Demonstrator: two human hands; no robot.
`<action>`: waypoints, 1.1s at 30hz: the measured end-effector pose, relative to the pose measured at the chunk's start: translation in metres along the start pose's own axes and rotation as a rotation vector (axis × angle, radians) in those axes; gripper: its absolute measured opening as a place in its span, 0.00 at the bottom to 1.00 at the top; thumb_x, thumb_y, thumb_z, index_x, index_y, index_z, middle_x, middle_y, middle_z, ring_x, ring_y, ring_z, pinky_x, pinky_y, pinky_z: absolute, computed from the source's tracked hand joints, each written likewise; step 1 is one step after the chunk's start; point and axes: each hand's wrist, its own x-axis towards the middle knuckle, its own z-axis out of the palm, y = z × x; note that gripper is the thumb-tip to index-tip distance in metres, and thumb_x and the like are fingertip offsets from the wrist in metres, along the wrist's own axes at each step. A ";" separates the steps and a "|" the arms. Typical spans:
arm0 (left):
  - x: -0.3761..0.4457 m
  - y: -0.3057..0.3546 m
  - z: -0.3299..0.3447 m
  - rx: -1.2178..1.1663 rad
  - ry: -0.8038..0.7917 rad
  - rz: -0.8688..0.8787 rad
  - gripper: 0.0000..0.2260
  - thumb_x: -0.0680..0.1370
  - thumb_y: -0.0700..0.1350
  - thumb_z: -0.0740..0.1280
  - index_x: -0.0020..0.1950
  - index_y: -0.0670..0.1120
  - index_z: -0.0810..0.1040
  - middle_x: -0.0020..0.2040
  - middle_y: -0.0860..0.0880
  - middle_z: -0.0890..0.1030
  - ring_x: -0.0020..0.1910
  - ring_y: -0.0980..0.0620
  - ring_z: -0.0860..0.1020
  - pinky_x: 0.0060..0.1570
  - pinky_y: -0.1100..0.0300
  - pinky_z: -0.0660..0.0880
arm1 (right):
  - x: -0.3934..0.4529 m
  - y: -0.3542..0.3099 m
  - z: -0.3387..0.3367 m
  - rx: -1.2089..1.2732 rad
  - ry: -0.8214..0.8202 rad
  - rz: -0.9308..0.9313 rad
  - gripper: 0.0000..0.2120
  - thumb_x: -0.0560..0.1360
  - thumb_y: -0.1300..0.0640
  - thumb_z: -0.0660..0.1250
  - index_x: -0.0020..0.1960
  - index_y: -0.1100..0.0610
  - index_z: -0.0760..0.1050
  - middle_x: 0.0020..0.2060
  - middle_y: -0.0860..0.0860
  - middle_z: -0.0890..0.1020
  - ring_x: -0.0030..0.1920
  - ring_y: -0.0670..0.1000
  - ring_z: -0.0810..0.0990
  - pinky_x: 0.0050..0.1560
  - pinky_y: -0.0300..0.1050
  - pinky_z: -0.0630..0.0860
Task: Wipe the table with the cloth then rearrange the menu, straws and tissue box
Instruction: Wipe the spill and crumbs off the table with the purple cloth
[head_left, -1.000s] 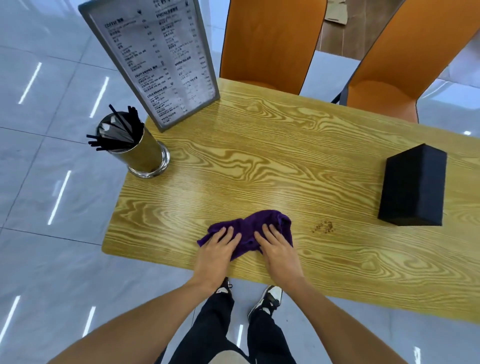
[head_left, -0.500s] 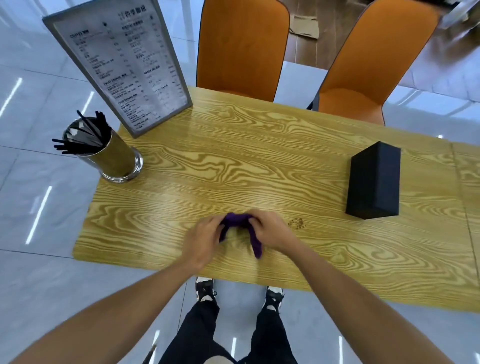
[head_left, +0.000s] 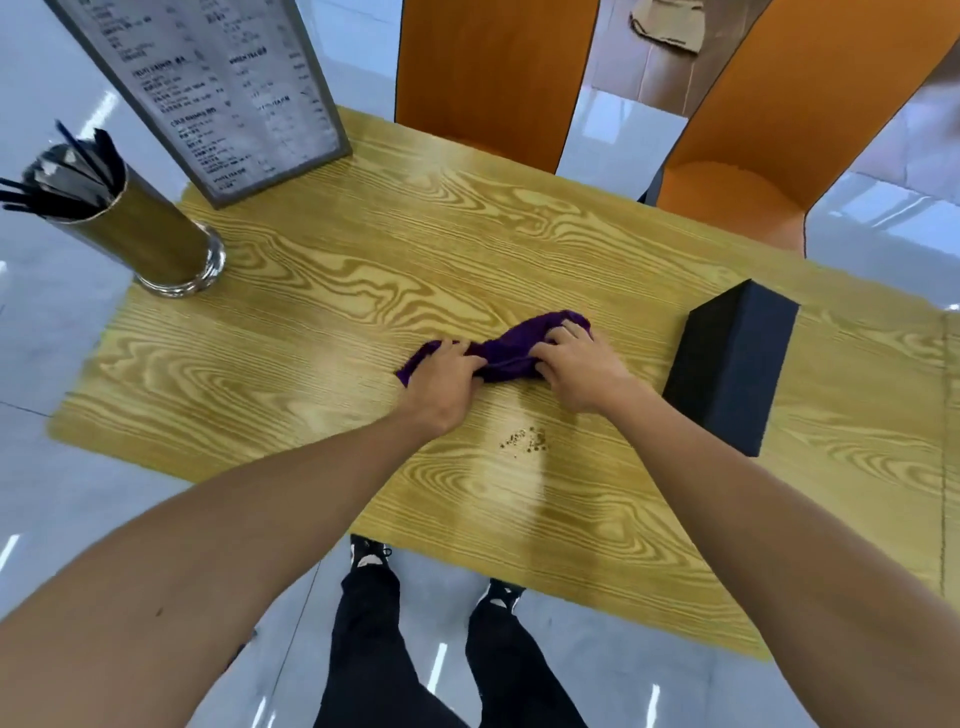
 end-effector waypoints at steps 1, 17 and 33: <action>-0.003 0.004 0.011 0.004 0.025 -0.024 0.15 0.83 0.44 0.62 0.70 0.48 0.77 0.70 0.45 0.74 0.71 0.44 0.69 0.67 0.47 0.69 | -0.002 0.006 0.012 0.022 -0.011 -0.027 0.18 0.86 0.53 0.55 0.74 0.52 0.69 0.76 0.56 0.67 0.78 0.60 0.58 0.74 0.60 0.59; -0.088 0.054 0.068 0.003 0.044 -0.168 0.14 0.83 0.48 0.62 0.69 0.54 0.76 0.65 0.47 0.80 0.72 0.50 0.70 0.54 0.48 0.79 | -0.076 0.011 0.088 0.249 0.067 -0.063 0.18 0.85 0.52 0.55 0.73 0.50 0.71 0.78 0.49 0.67 0.78 0.56 0.59 0.72 0.54 0.64; -0.167 0.049 0.096 -0.111 -0.118 0.047 0.12 0.82 0.49 0.63 0.64 0.55 0.80 0.59 0.51 0.82 0.66 0.52 0.75 0.54 0.54 0.75 | -0.182 -0.040 0.141 0.250 0.110 0.082 0.12 0.83 0.53 0.57 0.61 0.51 0.76 0.53 0.49 0.84 0.59 0.56 0.75 0.54 0.52 0.69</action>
